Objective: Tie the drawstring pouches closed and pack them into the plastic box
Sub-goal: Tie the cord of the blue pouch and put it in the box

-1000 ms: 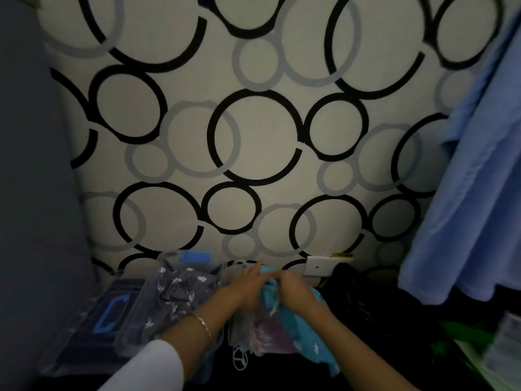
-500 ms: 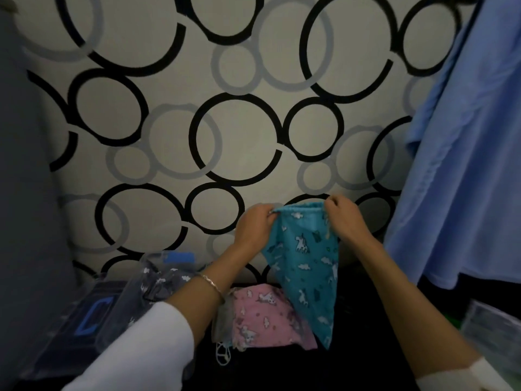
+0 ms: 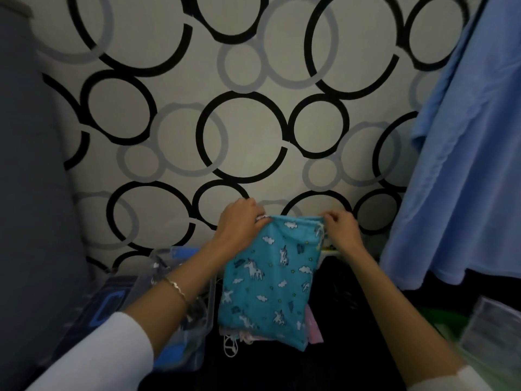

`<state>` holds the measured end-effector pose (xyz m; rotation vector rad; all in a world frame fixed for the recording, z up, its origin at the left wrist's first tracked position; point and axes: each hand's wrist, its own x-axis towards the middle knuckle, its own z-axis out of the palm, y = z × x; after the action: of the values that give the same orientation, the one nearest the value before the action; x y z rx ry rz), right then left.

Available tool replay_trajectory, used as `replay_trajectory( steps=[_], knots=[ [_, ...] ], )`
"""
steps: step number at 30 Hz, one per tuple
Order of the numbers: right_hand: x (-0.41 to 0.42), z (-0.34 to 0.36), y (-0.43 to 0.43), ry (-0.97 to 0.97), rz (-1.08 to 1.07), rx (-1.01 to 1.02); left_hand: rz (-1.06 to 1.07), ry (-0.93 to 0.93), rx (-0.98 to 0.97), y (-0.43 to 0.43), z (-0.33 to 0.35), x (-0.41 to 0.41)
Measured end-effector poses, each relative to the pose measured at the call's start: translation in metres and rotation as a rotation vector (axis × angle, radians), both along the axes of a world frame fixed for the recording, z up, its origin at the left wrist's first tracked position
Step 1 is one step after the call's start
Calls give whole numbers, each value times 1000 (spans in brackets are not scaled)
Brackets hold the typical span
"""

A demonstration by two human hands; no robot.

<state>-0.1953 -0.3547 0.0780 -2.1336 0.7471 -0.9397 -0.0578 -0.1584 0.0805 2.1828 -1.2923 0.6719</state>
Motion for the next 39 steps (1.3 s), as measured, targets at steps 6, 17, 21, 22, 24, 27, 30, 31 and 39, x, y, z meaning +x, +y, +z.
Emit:
replay_trajectory(
  steps=[6,17,21,22,24,27,30,31,39],
  knots=[
    [0,-35,25,5,165,457,61,104,74,10,-37,2],
    [0,-47,36,115,130,179,10,160,154,19,-31,4],
    [3,-52,34,112,126,115,-1,187,155,24,-31,8],
    [3,-55,31,81,116,127,-2,199,157,25,-32,10],
    [-1,-59,25,20,86,165,-7,213,171,31,-33,14],
    [-8,-64,7,-60,-21,217,18,214,194,47,-32,22],
    [-18,-72,-15,-186,-124,402,43,264,210,70,-34,34],
    [-21,-75,-21,-235,-150,506,28,302,212,79,-36,38],
    [-41,-112,-53,-603,-48,1283,-25,866,-150,139,-62,74]
  ],
)
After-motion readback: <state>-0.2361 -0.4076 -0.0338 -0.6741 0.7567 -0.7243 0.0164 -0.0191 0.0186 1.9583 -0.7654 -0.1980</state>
